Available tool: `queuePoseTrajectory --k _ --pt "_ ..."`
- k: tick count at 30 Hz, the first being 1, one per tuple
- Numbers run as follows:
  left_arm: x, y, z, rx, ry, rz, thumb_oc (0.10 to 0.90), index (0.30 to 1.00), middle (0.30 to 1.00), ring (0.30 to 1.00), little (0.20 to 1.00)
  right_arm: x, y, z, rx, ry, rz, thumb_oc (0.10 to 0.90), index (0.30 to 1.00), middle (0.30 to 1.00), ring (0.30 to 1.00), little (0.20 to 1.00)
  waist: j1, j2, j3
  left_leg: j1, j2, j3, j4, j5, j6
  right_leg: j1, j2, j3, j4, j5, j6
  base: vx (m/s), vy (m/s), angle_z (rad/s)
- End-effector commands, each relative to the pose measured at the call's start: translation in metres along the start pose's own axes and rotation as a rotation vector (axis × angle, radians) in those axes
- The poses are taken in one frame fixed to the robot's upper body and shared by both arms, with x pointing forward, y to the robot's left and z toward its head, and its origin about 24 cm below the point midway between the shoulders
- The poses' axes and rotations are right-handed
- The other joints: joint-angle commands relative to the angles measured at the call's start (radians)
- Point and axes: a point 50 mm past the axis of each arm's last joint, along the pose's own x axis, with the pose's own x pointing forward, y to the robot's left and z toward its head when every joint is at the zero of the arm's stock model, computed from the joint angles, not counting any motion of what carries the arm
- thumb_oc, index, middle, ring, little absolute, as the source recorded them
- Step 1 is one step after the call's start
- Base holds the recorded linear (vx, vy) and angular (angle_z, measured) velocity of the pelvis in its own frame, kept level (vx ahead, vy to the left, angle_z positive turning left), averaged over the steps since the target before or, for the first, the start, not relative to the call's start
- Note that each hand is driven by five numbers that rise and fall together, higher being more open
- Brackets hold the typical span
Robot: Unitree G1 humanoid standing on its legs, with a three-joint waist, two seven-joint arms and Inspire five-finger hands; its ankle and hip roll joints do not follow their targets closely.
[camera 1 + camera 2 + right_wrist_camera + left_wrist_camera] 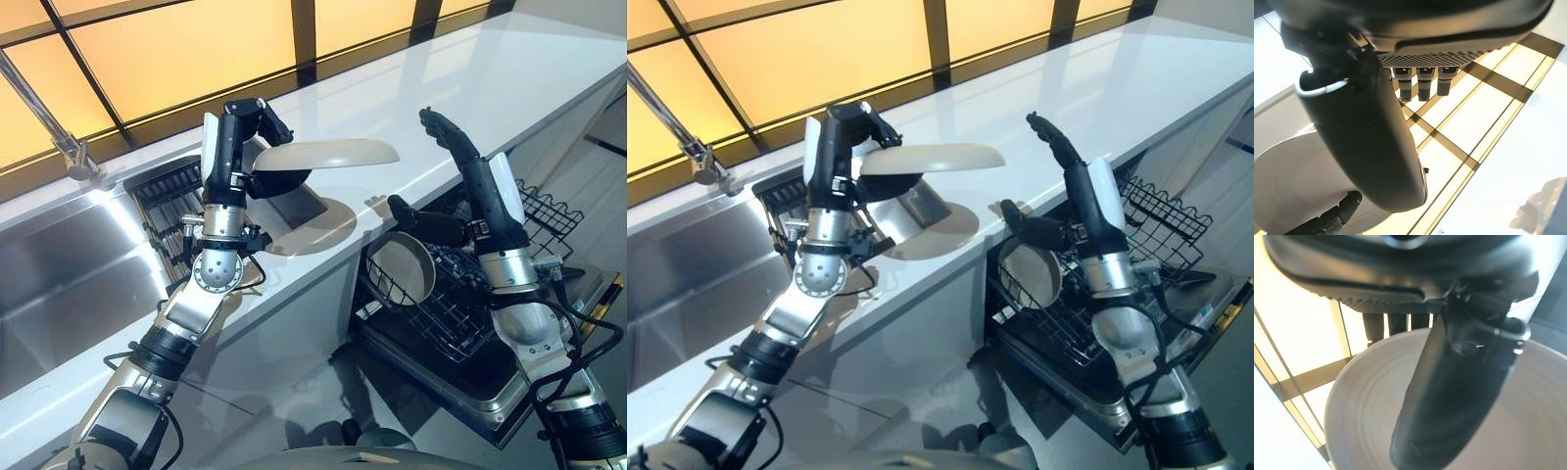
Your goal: Pick up plates and place into dishwasher.
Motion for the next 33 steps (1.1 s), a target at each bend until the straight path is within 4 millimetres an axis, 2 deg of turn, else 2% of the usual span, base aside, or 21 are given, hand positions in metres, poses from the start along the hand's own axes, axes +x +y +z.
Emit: queuePoseTrajectory --k 1,22,23,24,25,26,33 --pt "0.039 -0.013 0.056 -0.111 -0.28 -0.028 0.1 0.3 0.3 0.3 0.2 0.027 -0.017 0.022 0.041 -0.169 -0.112 0.8 0.9 0.9 0.9 0.9 0.02 -0.013 -0.091 0.018 -0.055 -0.019 0.007 -0.151 0.064 0.027 0.073 -0.016 0.006 -0.084 0.024 0.0 0.0 0.0" --pt "0.032 -0.055 0.049 -0.21 -0.175 -0.261 0.1 0.3 0.3 0.3 0.2 0.051 -0.014 0.047 0.084 -0.284 -0.102 0.8 0.9 0.9 0.9 0.9 0.032 -0.019 -0.092 0.011 -0.058 -0.023 0.007 -0.153 0.072 0.022 0.07 -0.02 0.006 -0.082 0.025 0.0 0.0 0.0" --pt "0.032 -0.055 0.049 -0.211 -0.175 -0.261 0.1 0.3 0.3 0.3 0.2 0.051 -0.014 0.048 0.086 -0.285 -0.1 0.72 0.832 0.832 0.832 0.82 0.032 -0.019 -0.092 0.011 -0.058 -0.023 0.007 -0.153 0.072 0.022 0.07 -0.02 0.006 -0.082 0.024 0.0 0.0 0.0" --pt "0.032 -0.055 0.049 -0.214 -0.173 -0.261 0.1 0.3 0.3 0.3 0.2 0.052 -0.013 0.049 0.091 -0.289 -0.096 0.364 0.526 0.526 0.526 0.464 0.032 -0.019 -0.093 0.011 -0.058 -0.023 0.007 -0.153 0.072 0.023 0.07 -0.02 0.006 -0.083 0.025 0.0 0.0 0.0" --pt "0.032 -0.055 0.049 -0.214 -0.173 -0.261 0.1 0.3 0.3 0.3 0.2 0.052 -0.013 0.049 0.091 -0.289 -0.096 0.364 0.526 0.526 0.526 0.464 0.032 -0.019 -0.093 0.011 -0.058 -0.023 0.007 -0.153 0.072 0.023 0.07 -0.02 0.006 -0.083 0.025 0.0 0.0 0.0" --pt "0.033 -0.055 0.049 -0.215 -0.173 -0.261 0.1 0.3 0.3 0.3 0.2 0.052 -0.013 0.049 0.094 -0.292 -0.093 0.1 0.3 0.3 0.3 0.2 0.032 -0.02 -0.093 0.011 -0.057 -0.022 0.007 -0.152 0.071 0.023 0.07 -0.019 0.006 -0.083 0.025 0.0 0.0 0.0" --pt "0.03 -0.055 0.049 -0.21 -0.177 -0.258 0.1 0.3 0.3 0.3 0.2 0.053 -0.014 0.05 0.1 -0.29 -0.079 0.1 0.3 0.3 0.3 0.2 0.034 -0.02 -0.094 0.011 -0.055 -0.019 0.007 -0.152 0.069 0.024 0.07 -0.024 0.006 -0.084 0.024 0.0 0.0 0.0"
